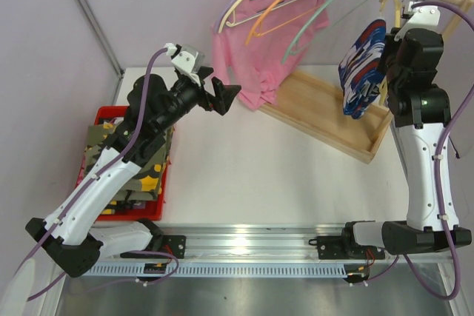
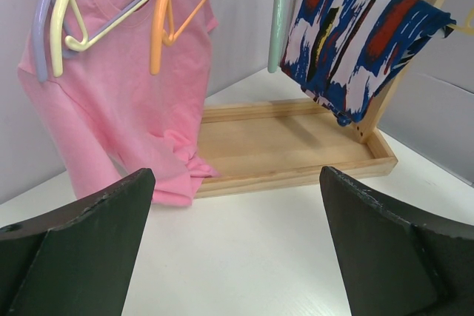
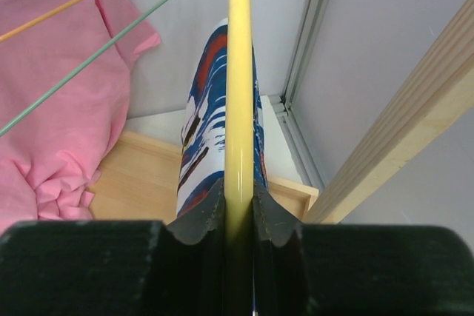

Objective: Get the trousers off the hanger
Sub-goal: Grab a hanger with trousers on it with the right arm

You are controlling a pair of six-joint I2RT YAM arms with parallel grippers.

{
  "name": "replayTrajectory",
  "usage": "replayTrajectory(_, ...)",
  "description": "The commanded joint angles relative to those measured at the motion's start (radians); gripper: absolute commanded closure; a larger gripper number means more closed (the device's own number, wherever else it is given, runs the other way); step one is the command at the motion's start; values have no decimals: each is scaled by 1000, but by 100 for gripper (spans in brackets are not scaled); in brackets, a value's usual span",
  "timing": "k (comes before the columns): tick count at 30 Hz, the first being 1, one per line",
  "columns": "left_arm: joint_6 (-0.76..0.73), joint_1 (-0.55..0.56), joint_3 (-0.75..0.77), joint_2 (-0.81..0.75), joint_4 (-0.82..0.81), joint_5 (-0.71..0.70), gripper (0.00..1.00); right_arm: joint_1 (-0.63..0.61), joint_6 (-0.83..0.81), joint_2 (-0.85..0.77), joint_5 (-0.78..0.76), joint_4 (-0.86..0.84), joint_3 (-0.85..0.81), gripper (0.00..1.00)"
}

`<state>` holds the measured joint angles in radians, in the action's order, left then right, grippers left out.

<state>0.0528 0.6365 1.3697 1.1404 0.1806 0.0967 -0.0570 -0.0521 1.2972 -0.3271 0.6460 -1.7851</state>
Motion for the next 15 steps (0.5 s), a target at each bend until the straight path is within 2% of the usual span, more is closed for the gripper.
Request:
replayTrajectory(1, 1, 2, 6, -14, -52, -8, 0, 2, 9, 1, -4, -20, -117, 100)
replayTrajectory(6, 2, 2, 28, -21, -44, -2, 1, 0, 26, 10, 26, -22, -203, 100)
replayTrajectory(11, 30, 2, 104, -27, 57, -32, 0, -1, 29, 8, 75, -26, -301, 100)
replayTrajectory(15, 33, 3, 103, -62, 53, 1, 0, 0, 35, -15, 95, -51, -306, 100)
